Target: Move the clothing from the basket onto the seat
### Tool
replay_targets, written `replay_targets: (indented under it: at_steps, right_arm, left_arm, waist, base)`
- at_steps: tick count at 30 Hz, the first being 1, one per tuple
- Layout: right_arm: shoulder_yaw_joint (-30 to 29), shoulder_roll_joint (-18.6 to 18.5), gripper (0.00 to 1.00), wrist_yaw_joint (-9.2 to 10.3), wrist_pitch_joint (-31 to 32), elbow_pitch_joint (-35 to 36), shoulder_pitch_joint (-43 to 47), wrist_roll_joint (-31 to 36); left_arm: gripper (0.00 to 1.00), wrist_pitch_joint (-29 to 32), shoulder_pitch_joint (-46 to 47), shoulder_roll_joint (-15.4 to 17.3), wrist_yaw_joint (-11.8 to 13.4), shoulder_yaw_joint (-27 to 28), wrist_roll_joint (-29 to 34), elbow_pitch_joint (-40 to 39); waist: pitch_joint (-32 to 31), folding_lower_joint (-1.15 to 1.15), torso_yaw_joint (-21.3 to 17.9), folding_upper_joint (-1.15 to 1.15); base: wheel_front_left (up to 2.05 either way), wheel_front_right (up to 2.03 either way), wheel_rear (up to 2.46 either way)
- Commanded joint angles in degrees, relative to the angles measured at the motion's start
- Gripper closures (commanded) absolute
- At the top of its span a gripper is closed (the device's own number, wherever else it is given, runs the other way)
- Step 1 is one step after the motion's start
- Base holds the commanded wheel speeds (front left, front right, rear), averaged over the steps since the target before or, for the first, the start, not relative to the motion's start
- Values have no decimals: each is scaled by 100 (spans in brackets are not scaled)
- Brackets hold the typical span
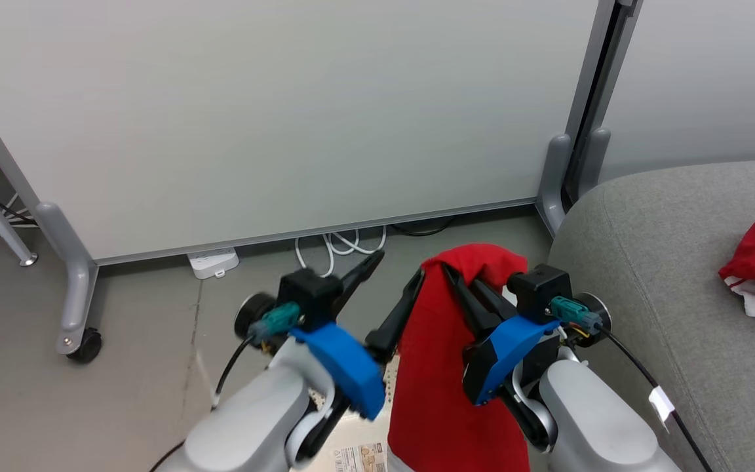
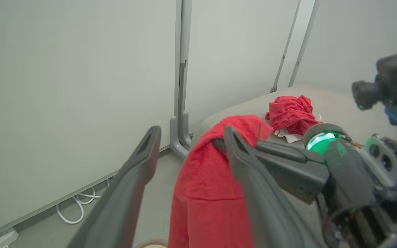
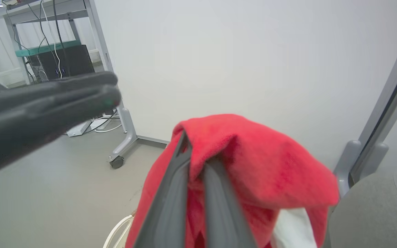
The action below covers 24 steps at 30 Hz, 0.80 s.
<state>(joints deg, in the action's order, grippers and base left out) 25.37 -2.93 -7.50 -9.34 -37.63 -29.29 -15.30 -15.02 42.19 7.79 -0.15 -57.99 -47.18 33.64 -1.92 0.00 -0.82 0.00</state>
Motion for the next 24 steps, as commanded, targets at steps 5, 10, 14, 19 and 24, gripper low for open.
replay_targets:
  at_steps: [5,10,14,19,24]
  right_arm:
    - [-152,-35,100,2,27,124,104,91]
    - [-316,-54,100,2,87,266,170,188]
    - [-427,-81,100,2,135,368,248,229]
    - [-514,-77,100,2,206,495,278,262]
    - [-598,-73,100,2,246,590,354,307]
  left_arm:
    - [0,-23,-1179,351,-115,829,788,-772]
    - [0,-21,-2171,499,-282,1658,1487,-1399]
    - [0,-21,-2824,457,-363,2280,1892,-1711]
    - [0,-22,-3298,316,-504,2793,2267,-1825]
    - [0,-21,-3470,144,-612,3119,2520,-1812]
  waist:
    - [63,0,20,0]
    - [123,0,68,0]
    - [136,0,106,0]
    - [147,0,119,0]
    - [141,0,107,0]
  base:
    - [0,0,0]
    - [0,0,0]
    - [0,0,0]
    - [0,0,0]
    - [0,0,0]
